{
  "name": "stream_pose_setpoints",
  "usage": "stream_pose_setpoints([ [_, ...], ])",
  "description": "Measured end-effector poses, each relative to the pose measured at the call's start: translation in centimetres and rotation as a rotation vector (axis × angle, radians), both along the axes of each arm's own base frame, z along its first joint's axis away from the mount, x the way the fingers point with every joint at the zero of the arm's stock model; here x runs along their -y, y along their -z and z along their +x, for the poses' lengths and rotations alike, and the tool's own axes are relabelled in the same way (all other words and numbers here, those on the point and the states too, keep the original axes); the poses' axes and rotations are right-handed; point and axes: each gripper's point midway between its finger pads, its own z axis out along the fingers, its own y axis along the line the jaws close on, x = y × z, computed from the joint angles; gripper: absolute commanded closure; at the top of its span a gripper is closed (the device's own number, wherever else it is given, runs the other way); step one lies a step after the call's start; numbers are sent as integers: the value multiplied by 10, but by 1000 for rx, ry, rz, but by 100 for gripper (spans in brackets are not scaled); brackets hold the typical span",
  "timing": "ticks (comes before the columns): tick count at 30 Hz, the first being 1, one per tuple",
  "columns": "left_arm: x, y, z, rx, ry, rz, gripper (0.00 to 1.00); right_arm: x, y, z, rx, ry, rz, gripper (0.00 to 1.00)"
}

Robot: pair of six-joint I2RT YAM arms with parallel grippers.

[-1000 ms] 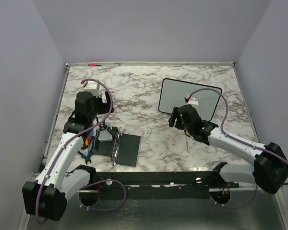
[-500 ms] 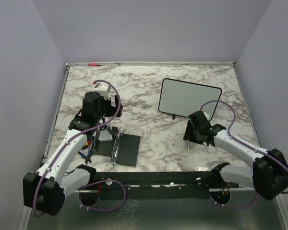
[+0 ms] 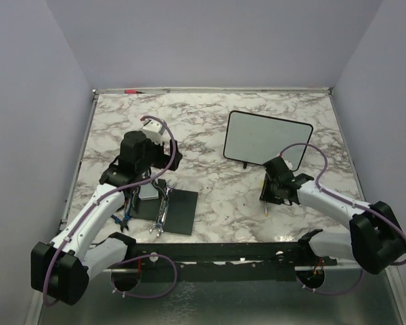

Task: Write a sentence on the whiteboard
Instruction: Open the whiteboard marker at the center of the board.

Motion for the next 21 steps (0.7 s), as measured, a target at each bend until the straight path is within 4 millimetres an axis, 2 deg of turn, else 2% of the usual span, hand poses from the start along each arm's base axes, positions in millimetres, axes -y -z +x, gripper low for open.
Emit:
stream_pose_setpoints([
  [2,7,0,-4,0,35,-11,4,-1,1,3,5,0,3,87],
  [3,10,-1,-5,0,53,-20,4,-2,1,4,7,1,4,96],
  [4,14,-2,-7,2,72,-30,4,-3,1,5,10,2,7,99],
  [9,30,-10,-14,18,162,-77,3,-9,0,6,25,-38,35,100],
  [12,46,-17,-25,31,254,-130,3,-24,-10,0,64,-132,110,100],
  [14,63,-23,-37,31,349,-186,2,-46,-33,-2,148,-245,223,100],
  [17,84,-32,-55,27,480,-268,1,-82,-80,-3,277,-427,411,100],
  [21,108,-42,-81,9,644,-350,1,-122,-131,-14,317,-661,601,100],
])
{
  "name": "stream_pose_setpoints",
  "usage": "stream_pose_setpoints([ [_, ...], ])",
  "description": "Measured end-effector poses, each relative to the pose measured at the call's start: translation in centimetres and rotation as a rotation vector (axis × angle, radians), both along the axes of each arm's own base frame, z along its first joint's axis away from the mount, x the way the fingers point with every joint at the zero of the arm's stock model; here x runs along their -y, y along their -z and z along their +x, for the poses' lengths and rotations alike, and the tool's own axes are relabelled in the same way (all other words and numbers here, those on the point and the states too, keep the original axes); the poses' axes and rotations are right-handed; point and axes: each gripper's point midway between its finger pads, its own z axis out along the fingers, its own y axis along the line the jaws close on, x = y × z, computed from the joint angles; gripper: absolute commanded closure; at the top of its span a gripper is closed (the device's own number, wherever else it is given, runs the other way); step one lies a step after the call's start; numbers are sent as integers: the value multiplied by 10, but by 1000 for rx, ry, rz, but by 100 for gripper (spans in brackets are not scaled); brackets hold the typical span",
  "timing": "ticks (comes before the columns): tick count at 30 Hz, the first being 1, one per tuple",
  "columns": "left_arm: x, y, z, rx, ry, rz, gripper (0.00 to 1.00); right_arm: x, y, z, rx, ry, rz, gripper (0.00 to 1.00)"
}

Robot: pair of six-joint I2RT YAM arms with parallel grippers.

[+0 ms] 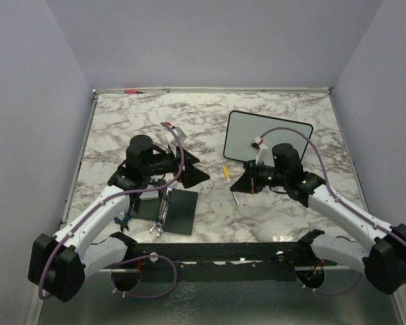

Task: Write a sentence on the whiteboard
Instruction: Open the whiteboard marker at the center of the board.

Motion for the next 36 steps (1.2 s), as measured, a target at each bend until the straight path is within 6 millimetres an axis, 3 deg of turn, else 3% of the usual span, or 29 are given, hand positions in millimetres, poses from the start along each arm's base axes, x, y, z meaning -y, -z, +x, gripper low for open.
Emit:
stream_pose_setpoints([
  [5,17,-3,-29,-35,163,-41,1,-28,-42,-20,-6,-253,127,100],
  [13,26,-8,-48,-105,273,-88,3,-34,-77,-52,1,-458,219,100],
  [19,37,-12,-68,-144,372,-111,24,-33,-79,-62,-22,-532,223,100],
  [22,39,-13,-75,-153,405,-115,44,-34,-78,-63,-36,-553,214,100],
  [24,40,-13,-77,-157,416,-117,51,-34,-78,-63,-38,-563,210,100],
  [33,41,-12,-77,-174,425,-117,44,-33,-78,-67,-40,-606,198,100],
  [36,41,-11,-77,-177,426,-117,53,-32,-77,-69,-43,-616,197,100],
])
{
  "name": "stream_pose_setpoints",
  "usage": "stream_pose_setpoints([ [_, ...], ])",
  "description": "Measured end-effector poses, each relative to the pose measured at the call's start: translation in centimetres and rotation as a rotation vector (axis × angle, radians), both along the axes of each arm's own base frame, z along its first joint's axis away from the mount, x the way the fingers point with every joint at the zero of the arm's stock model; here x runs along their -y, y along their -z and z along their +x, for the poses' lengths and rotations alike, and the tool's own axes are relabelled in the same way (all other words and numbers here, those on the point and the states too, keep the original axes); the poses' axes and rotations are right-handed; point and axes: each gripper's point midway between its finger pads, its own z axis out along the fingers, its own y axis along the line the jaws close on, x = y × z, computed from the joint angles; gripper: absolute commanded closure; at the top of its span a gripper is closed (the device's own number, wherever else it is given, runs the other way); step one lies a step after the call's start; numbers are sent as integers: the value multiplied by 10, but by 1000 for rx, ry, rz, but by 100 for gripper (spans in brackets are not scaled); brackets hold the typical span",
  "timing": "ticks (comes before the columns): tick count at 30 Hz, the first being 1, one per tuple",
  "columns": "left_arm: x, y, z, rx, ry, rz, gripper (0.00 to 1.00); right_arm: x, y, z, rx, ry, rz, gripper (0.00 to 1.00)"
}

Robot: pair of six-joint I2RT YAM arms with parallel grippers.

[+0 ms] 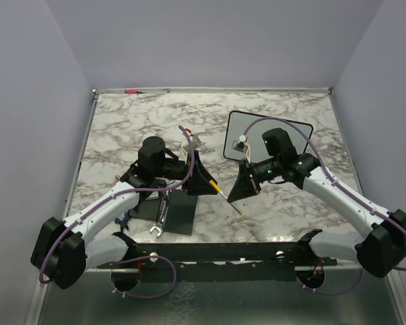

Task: Write a sentence on the whiteboard
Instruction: Open the whiteboard marker at the center of the board.

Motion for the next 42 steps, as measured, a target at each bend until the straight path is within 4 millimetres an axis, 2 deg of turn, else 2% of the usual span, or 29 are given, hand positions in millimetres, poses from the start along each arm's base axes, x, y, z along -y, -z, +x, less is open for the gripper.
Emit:
stream_pose_setpoints([
  [2,0,0,0,-1,1,0,60,0,0,-1,1,-5,-1,100],
  [6,0,-1,0,2,3,-3,55,1,1,-3,-1,-15,-3,100],
  [12,1,0,-2,-4,10,-2,55,0,0,-5,3,-33,-3,100],
  [16,2,1,-3,-8,14,0,61,0,-1,-5,5,-37,-2,100],
  [24,3,0,-5,-12,24,-1,64,0,0,-7,4,-46,-7,100],
  [26,3,0,-5,-10,24,-3,69,0,0,-7,4,-48,-8,100],
  [32,3,-3,-9,-13,43,-11,100,0,1,-7,16,-54,-7,100],
  [33,3,-3,-10,-13,48,-12,100,0,1,-7,18,-55,-8,100],
  [34,3,-3,-10,-12,52,-13,100,1,1,-7,20,-56,-8,96],
  [36,3,-4,-11,-15,54,-13,100,0,2,-6,22,-55,-8,79],
  [38,3,-4,-11,-14,53,-14,100,0,2,-5,17,-41,-18,48],
  [39,3,-4,-10,-11,48,-14,100,-1,2,-3,15,-27,-22,38],
  [40,3,-4,-9,-11,45,-14,100,-3,0,1,26,-10,-19,31],
  [42,2,-7,-6,1,24,-20,100,-6,-6,7,65,27,7,22],
])
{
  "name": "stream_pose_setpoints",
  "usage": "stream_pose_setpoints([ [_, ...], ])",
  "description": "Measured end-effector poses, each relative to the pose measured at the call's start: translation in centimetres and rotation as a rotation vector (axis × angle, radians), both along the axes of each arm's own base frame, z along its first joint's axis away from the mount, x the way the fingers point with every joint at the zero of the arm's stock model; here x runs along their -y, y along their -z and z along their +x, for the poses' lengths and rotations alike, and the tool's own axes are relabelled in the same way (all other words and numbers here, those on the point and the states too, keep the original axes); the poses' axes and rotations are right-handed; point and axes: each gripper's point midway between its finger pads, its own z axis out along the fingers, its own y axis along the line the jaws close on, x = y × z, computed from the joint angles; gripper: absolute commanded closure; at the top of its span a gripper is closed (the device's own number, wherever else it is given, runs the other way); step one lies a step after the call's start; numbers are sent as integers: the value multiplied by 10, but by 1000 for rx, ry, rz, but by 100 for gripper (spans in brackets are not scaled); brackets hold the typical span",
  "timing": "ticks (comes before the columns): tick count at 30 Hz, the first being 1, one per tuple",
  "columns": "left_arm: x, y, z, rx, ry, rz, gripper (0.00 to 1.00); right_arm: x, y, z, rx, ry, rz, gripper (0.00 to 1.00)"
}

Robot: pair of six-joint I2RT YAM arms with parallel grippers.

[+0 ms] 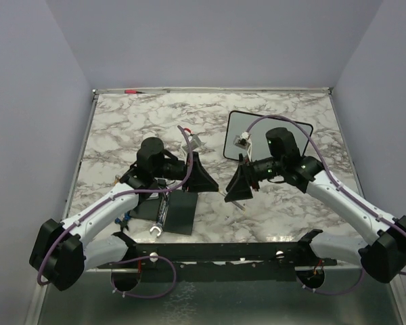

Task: Write a sentence on the whiteboard
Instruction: Open the whiteboard marker at the center of the board.

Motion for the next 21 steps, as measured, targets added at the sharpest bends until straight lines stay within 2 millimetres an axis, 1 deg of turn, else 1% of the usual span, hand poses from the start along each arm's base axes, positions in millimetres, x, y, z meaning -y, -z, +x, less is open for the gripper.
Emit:
stream_pose_setpoints([
  [3,-3,-10,8,36,-53,-30,100,0,-12,8,65,99,36,17],
  [5,-9,-19,15,61,-112,-64,100,3,-20,17,116,197,68,15],
  [8,-19,-32,29,85,-219,-129,100,8,-28,26,168,332,143,13],
  [12,-27,-48,41,92,-335,-219,100,12,-35,33,167,463,272,12],
  [16,-35,-67,45,61,-410,-353,100,8,-58,40,146,499,429,13],
  [17,-36,-73,45,50,-414,-380,100,6,-73,40,148,493,488,14],
  [18,-37,-81,45,49,-415,-412,100,5,-70,42,140,494,484,15],
  [21,-40,-93,41,49,-405,-462,100,1,-82,45,138,486,523,20],
])
